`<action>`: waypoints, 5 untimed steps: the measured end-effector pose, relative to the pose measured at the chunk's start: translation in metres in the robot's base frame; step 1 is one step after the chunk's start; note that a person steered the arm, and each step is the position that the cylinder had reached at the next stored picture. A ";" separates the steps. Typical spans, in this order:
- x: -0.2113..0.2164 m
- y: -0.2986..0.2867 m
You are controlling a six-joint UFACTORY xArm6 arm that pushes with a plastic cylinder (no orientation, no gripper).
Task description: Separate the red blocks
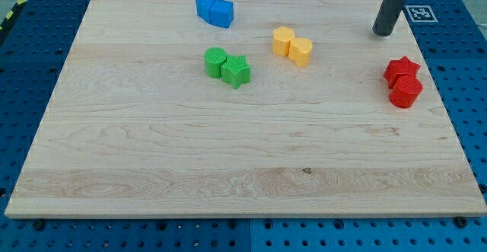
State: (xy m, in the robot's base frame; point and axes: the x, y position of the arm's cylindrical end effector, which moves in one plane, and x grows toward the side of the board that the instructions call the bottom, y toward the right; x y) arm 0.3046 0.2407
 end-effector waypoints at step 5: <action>0.090 0.053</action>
State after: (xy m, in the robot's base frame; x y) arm 0.3950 0.2932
